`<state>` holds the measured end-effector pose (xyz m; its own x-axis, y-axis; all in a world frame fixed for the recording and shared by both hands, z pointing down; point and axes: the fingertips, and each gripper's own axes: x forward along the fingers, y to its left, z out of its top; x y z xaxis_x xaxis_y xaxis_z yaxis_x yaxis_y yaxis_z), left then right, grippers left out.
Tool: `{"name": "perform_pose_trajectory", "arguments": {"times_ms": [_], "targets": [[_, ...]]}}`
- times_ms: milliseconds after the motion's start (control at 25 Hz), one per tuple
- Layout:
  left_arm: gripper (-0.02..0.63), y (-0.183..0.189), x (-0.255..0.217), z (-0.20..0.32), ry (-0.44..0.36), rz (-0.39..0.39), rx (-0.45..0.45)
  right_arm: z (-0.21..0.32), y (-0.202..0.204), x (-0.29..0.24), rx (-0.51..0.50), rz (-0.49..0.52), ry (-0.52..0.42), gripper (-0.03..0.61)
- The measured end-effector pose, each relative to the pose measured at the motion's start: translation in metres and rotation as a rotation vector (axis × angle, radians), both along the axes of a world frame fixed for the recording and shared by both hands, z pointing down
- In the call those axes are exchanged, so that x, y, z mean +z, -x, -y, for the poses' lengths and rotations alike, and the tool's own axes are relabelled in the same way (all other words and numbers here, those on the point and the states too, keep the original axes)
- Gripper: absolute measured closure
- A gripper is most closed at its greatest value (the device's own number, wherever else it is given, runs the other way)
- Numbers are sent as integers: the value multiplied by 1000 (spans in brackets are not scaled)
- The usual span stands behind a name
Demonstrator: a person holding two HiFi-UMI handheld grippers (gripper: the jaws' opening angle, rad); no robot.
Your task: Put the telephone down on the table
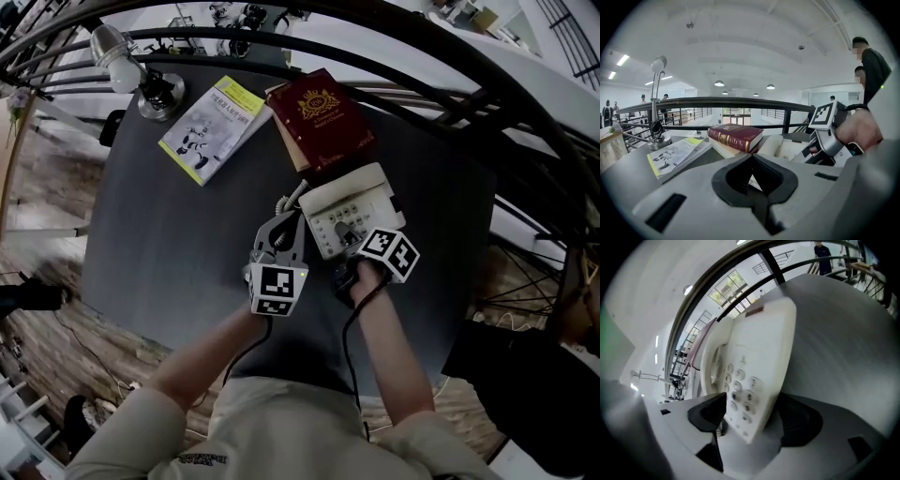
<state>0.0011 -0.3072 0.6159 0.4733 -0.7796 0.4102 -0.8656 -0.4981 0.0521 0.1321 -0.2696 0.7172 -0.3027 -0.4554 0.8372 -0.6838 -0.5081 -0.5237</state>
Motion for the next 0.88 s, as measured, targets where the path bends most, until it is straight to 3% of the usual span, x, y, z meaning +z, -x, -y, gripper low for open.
{"name": "perform_pose_trajectory", "arguments": {"times_ms": [320,600,680,880], "targets": [[611,1,-1,-11,14,-6,6,-11,-18,-11,8,-44,-2,249],[611,8,-30,-23,6,-17,-26,-17,-31,-53,-56,-133,-149,259],[609,10,-42,-27,-6,-29,-36,-18,-33,-70,-88,-179,-212,357],[610,1,-79,-45,-116,8,7,-24,-30,-120,-191,-307,-378,477]]}}
